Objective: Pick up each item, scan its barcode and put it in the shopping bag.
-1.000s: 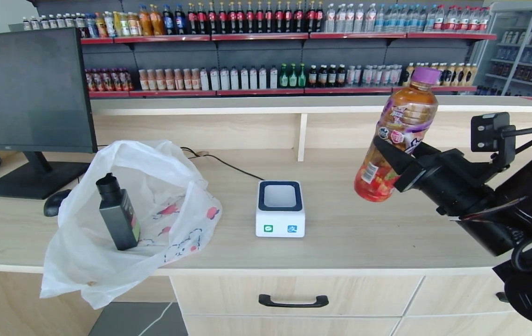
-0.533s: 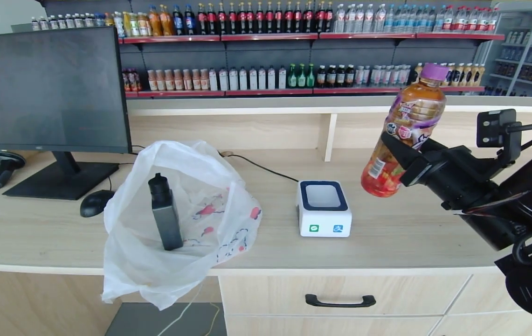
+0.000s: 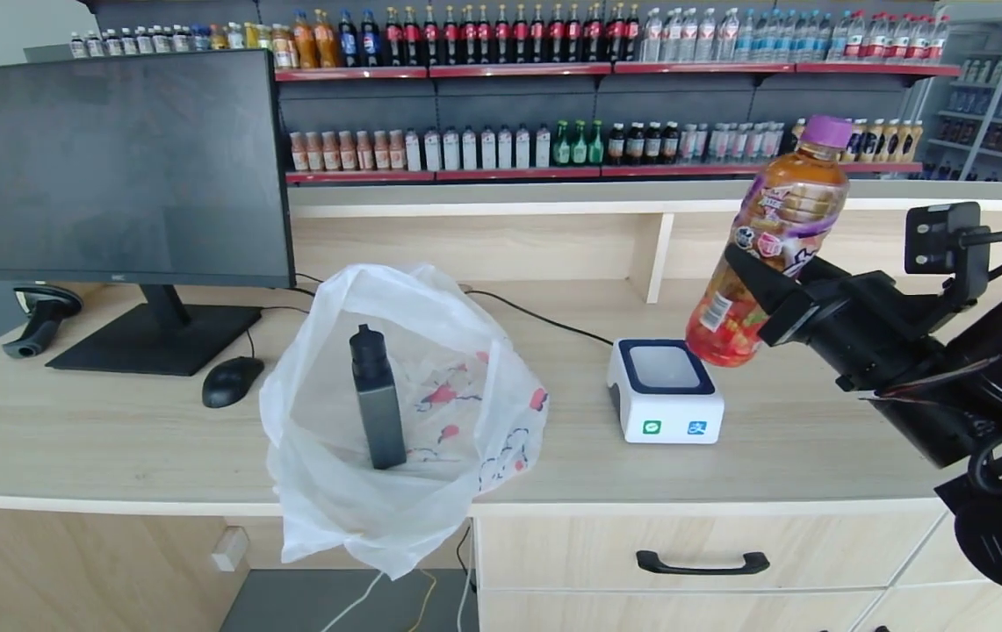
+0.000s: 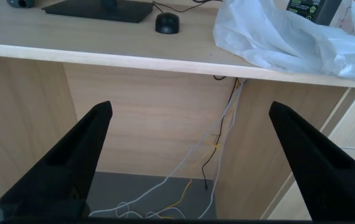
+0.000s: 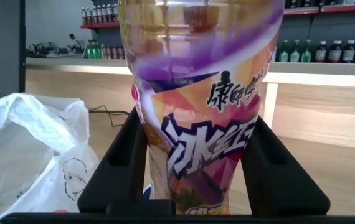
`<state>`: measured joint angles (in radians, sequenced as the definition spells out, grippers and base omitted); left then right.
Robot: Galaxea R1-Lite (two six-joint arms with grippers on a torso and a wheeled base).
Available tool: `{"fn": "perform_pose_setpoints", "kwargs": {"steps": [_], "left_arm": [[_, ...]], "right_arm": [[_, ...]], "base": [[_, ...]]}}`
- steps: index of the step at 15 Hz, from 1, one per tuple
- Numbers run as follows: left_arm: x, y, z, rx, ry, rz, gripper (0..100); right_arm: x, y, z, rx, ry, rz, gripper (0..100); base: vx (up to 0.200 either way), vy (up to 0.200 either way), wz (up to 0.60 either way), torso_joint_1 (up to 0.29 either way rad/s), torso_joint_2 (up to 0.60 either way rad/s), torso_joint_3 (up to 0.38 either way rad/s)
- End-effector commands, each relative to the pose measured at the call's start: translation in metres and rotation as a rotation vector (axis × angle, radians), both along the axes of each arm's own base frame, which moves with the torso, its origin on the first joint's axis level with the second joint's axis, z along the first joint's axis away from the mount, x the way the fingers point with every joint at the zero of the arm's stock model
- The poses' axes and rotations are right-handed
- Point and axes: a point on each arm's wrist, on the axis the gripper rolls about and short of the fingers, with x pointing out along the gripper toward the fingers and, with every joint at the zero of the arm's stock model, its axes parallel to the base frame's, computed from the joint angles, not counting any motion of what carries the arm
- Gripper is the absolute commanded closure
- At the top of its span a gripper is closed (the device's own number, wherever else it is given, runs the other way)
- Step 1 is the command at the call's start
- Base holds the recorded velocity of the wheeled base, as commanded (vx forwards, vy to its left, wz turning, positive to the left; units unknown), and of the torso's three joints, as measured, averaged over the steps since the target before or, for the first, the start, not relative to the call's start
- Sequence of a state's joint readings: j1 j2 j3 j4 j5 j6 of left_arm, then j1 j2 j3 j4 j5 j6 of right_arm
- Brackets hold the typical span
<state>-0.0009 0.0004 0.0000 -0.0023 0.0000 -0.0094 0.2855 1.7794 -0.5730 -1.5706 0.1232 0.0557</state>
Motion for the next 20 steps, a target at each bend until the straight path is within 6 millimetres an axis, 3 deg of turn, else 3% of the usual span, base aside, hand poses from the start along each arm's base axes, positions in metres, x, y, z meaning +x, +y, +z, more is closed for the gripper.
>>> {"fn": "perform_pose_setpoints", "kwargs": {"steps": [1,5,7,9,11,13,20], "left_arm": [[0.000,0.000,0.000,0.000,-0.001,0.001,0],[0.000,0.000,0.000,-0.001,-0.001,0.001,0],[0.000,0.000,0.000,0.000,-0.001,0.001,0],[0.000,0.000,0.000,0.000,-0.001,0.001,0],[0.000,0.000,0.000,0.000,-0.001,0.001,0],[0.000,0.000,0.000,-0.001,-0.001,0.001,0],[0.000,0.000,0.000,-0.001,-0.001,0.001,0]], "right_arm": [[0.001,0.000,-0.001,-0.002,0.004,0.002,100],[0.010,0.007,0.013,-0.182,-0.155,0.079,100],[0.011,0.013,0.010,-0.342,-0.248,0.133,100],[0.008,0.022,0.012,-0.393,-0.299,0.136,100],[0.004,0.031,0.005,-0.522,-0.370,0.122,100],[-0.001,0.057,-0.007,-0.601,-0.412,0.168,100],[-0.011,0.051,-0.036,-0.918,-0.527,0.103,100]], "base": [[0.000,0.000,0.00,0.000,0.00,0.000],[0.000,0.000,0.00,0.000,0.00,0.000],[0.000,0.000,0.00,0.000,0.00,0.000],[0.000,0.000,0.00,0.000,0.00,0.000],[0.000,0.000,0.00,0.000,0.00,0.000],[0.000,0.000,0.00,0.000,0.00,0.000],[0.000,0.000,0.00,0.000,0.00,0.000]]}}
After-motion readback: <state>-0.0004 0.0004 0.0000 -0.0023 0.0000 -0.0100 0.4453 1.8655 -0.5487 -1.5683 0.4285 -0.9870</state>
